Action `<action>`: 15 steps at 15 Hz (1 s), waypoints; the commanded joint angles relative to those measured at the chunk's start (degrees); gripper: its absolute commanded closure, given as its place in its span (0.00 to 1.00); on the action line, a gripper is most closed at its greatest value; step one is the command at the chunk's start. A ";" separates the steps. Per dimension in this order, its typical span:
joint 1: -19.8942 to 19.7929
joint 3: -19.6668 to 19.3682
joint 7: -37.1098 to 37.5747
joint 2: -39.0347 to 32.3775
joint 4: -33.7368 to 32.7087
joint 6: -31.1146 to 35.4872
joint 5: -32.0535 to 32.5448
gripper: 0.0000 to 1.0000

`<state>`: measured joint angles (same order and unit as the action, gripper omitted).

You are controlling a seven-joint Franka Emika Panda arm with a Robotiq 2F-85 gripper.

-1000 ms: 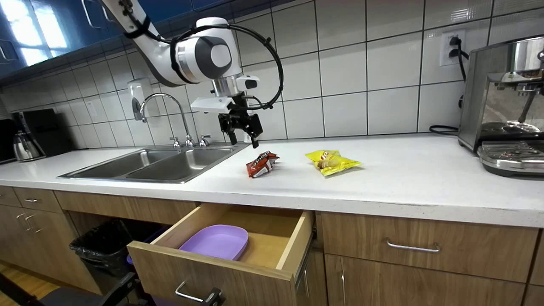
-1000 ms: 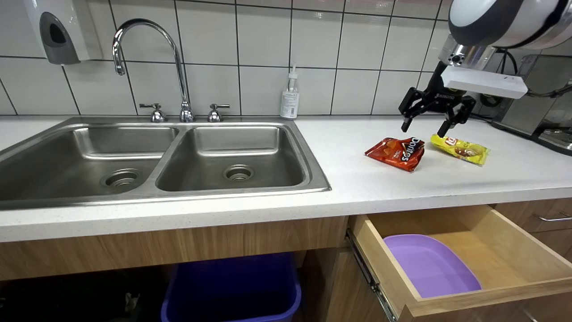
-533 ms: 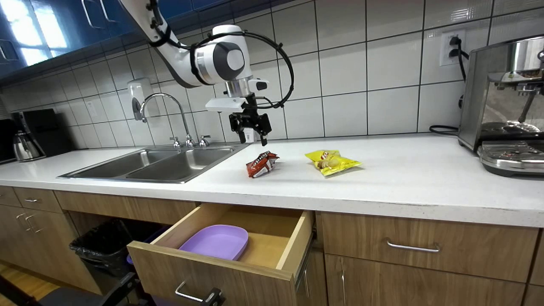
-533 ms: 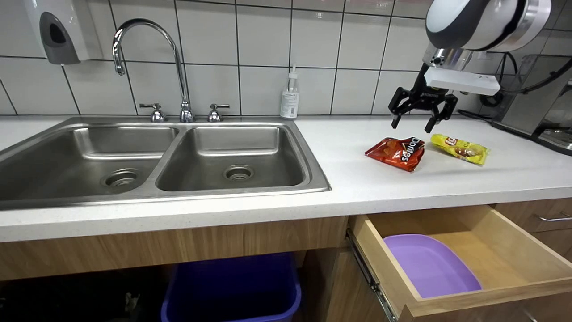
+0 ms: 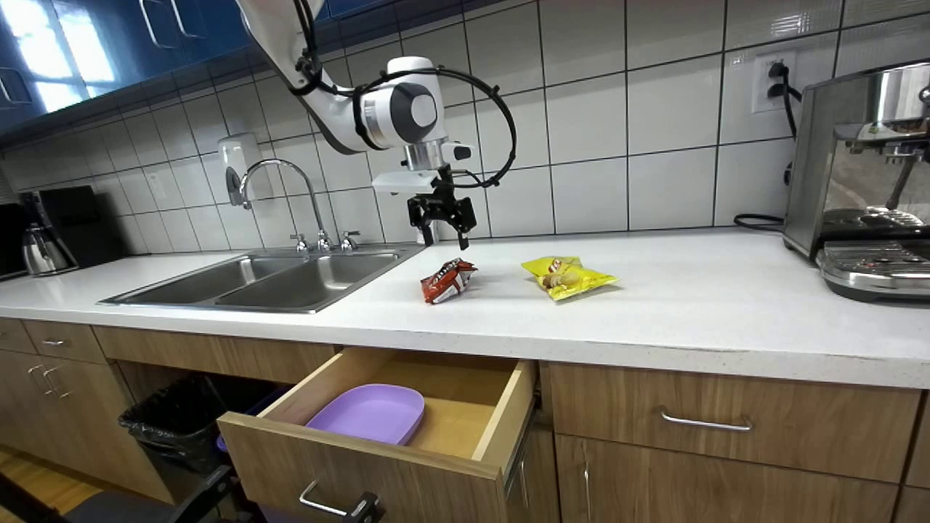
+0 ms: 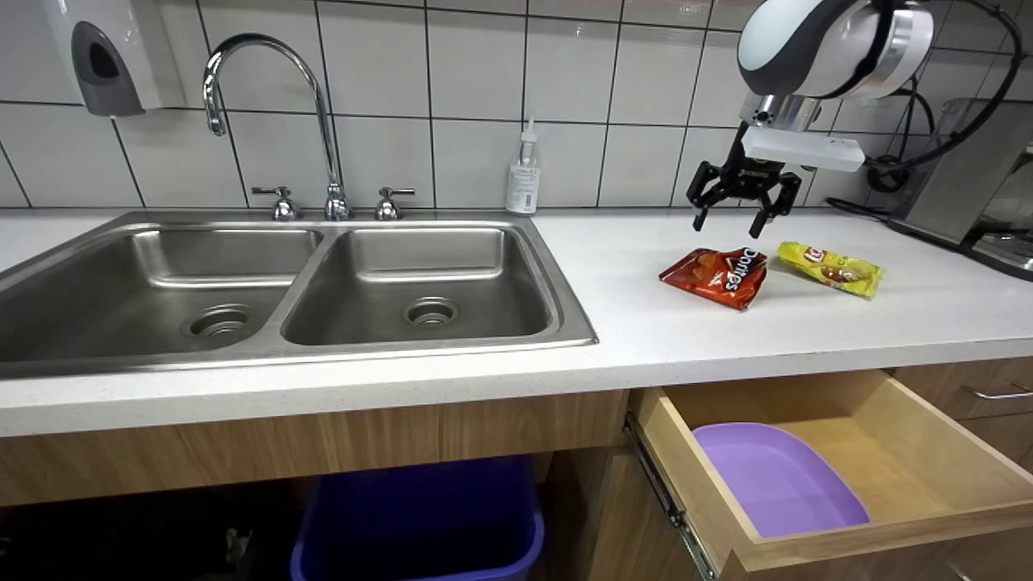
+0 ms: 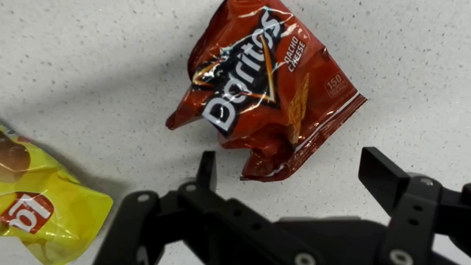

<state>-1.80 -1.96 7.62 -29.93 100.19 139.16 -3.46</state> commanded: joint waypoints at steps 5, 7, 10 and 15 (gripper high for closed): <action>-0.50 0.39 -1.10 -9.35 -14.42 -7.97 -0.46 0.00; -0.37 0.38 -0.96 -10.98 -16.67 -9.42 -0.34 0.00; -0.25 0.47 -0.93 -12.85 -19.07 -11.20 -0.31 0.00; 0.30 0.37 -0.99 -13.68 -19.04 -12.17 0.13 0.00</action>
<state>-1.42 -1.90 7.62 -42.45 83.52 129.76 -3.43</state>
